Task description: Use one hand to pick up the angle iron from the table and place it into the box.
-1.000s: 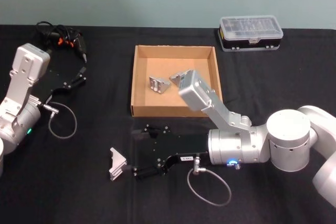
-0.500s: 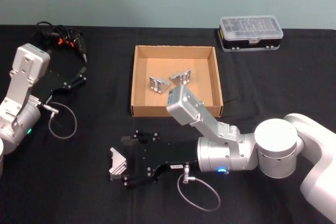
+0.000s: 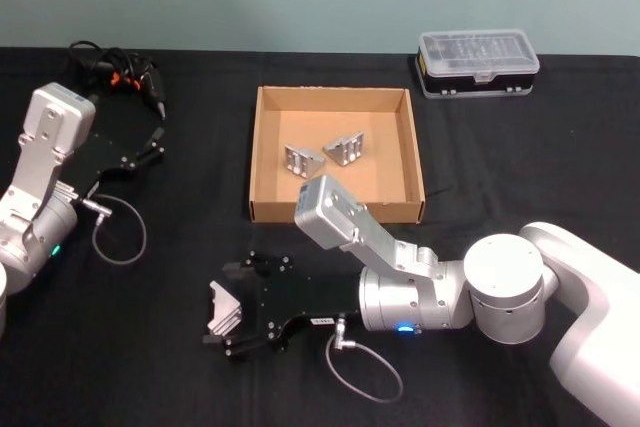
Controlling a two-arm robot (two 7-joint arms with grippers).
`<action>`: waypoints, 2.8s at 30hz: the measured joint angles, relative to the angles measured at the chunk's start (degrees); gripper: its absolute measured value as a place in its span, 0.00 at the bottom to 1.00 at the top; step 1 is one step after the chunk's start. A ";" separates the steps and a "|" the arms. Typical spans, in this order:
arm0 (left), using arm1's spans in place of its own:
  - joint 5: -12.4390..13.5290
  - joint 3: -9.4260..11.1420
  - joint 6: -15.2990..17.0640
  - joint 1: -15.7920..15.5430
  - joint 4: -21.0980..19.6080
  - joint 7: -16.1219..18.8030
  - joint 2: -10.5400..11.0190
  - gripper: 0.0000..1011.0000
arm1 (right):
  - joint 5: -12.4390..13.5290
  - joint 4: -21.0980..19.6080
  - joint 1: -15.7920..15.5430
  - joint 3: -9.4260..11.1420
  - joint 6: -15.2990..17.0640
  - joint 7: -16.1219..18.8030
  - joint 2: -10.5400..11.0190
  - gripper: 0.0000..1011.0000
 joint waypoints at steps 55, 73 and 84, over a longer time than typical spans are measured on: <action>0.00 0.00 0.00 0.00 0.00 0.00 0.00 1.00 | -4.82 9.27 2.49 -0.67 -0.76 1.59 -6.54 0.99; 0.00 0.00 0.00 0.00 0.00 0.00 0.00 1.00 | -4.77 9.15 2.46 -0.66 -0.74 1.57 -6.44 0.74; 0.00 0.00 0.00 0.00 0.00 0.00 0.00 1.00 | -4.70 9.11 2.46 -0.66 -0.70 1.52 -6.41 0.73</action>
